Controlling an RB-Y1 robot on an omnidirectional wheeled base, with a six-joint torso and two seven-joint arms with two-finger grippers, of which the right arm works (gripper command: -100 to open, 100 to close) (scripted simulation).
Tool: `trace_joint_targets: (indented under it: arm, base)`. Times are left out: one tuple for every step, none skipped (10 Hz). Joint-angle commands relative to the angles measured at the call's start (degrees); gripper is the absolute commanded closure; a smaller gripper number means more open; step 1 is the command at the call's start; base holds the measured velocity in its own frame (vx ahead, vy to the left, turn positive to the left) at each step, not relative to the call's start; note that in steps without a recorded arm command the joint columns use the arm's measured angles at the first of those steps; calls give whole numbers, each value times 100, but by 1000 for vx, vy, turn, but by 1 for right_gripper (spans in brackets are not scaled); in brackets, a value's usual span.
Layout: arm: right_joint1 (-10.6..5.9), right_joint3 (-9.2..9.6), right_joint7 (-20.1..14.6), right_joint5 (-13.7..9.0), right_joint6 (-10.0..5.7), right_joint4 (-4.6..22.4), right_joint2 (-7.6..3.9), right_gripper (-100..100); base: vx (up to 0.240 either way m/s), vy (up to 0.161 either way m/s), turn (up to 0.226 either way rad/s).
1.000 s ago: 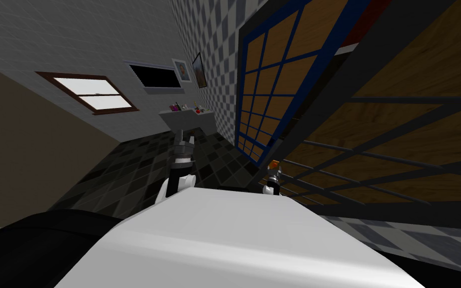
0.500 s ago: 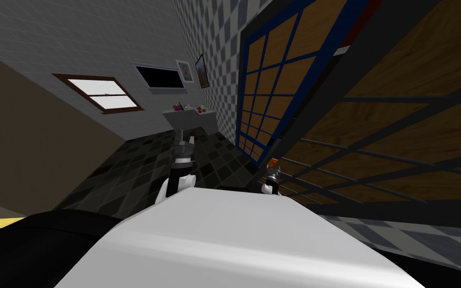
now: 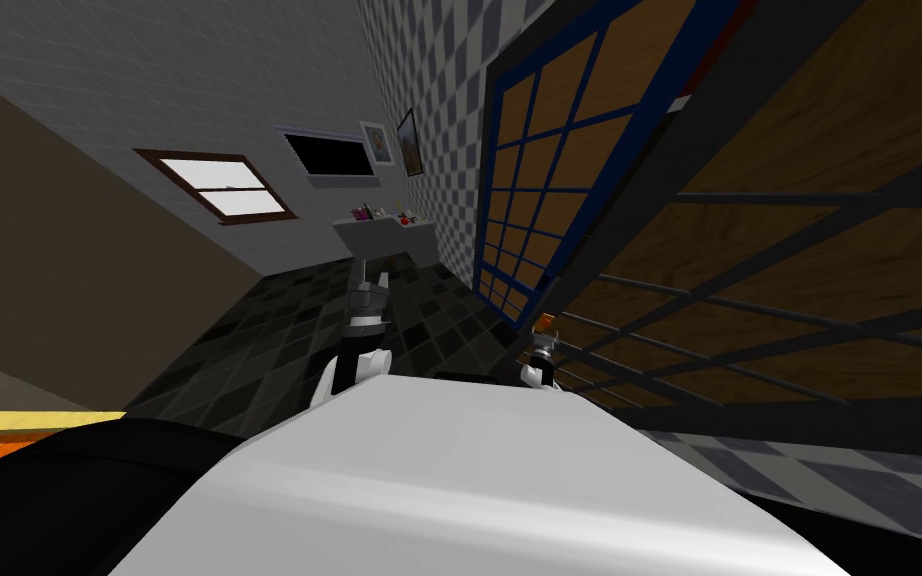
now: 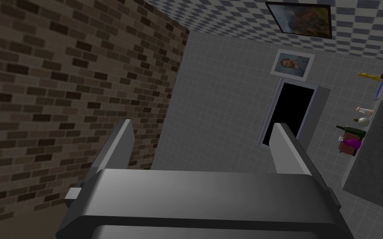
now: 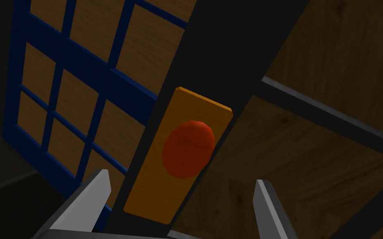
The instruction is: Pull the door open
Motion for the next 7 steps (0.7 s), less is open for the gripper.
trace_joint_targets:
  arm:
    - [-41,39,-286,-87,4,19,10,-100]
    - [-79,69,-435,-157,0,43,20,-100]
    - [-79,69,-510,-157,0,43,20,-100]
    - [-116,98,-720,-224,-3,66,29,-100]
    - [-148,124,-877,-284,-6,87,39,-100]
    - [-148,124,-918,-284,-6,87,39,-100]
    - [-180,150,-1114,-343,-9,107,48,-100]
  base:
    - [-66,-4,63]
    - [-87,-9,58]
    - [-63,-11,18]
    - [-57,-20,41]
    - [-76,-20,69]
    - [-57,-3,19]
    - [-62,-1,31]
